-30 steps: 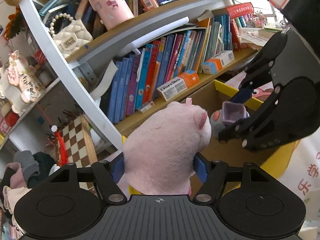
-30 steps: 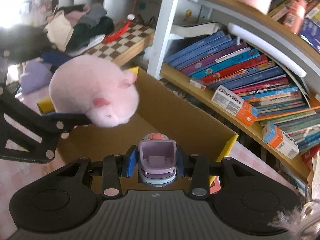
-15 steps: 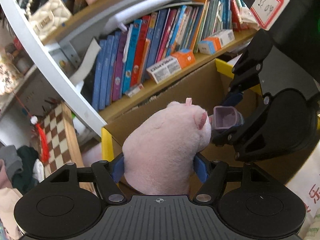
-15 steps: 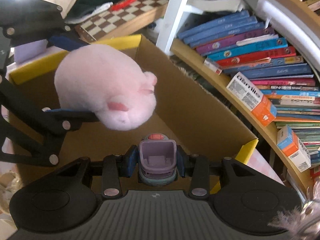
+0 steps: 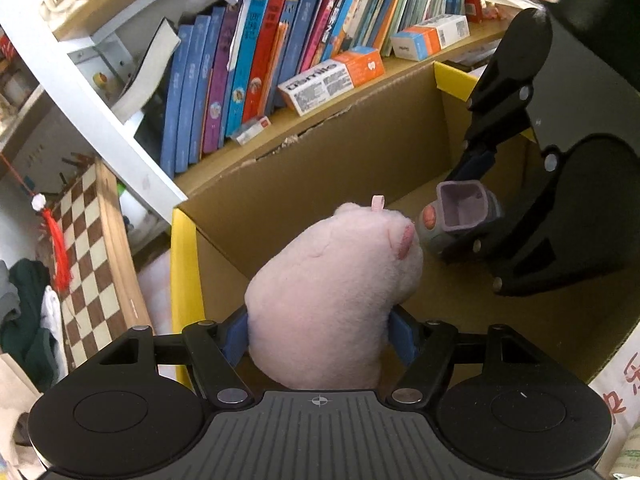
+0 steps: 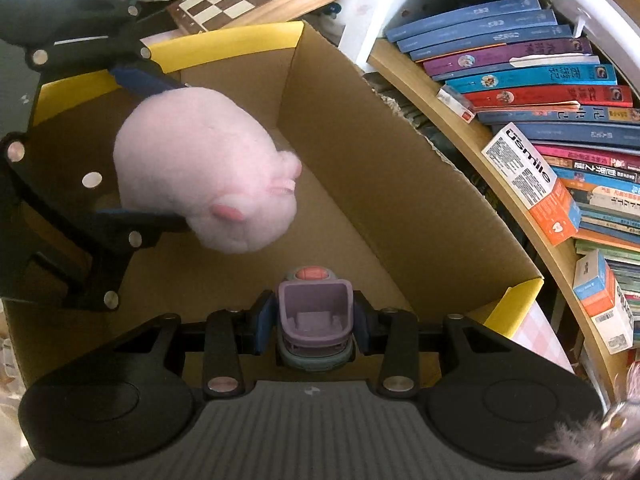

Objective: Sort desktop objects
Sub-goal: 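Lower the pig into the box and open the left gripper while the right releases the car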

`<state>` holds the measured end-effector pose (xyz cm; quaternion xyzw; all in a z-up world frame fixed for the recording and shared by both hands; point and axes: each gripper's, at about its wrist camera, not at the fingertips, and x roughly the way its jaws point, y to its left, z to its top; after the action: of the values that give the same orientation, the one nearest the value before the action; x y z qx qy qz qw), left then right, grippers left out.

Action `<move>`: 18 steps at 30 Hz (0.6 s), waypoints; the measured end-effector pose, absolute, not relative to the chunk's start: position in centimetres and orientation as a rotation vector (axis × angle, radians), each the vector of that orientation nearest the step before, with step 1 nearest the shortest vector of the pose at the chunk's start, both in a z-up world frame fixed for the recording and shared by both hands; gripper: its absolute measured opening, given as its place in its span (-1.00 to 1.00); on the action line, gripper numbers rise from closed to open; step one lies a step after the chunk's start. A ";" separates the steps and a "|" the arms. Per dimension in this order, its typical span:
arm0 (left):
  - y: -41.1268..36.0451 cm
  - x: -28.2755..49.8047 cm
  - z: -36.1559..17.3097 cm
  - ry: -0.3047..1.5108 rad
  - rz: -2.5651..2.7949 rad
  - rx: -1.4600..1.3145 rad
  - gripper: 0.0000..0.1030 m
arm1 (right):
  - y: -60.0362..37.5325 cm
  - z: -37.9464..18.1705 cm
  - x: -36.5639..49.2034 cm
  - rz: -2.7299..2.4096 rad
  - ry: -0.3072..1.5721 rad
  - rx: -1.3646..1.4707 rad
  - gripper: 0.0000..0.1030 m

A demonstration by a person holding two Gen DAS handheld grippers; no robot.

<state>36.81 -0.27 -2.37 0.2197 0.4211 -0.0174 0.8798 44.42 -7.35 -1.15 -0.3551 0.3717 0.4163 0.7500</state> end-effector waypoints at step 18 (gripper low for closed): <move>-0.6 36.0 -1.5 0.838 -0.011 0.485 0.60 | -7.7 -0.2 43.5 0.911 0.741 -0.792 0.49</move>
<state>36.02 -0.62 -1.52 0.2333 0.4029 -0.0052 0.8850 43.49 -7.71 -0.20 -0.3638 0.3404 0.4184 0.7594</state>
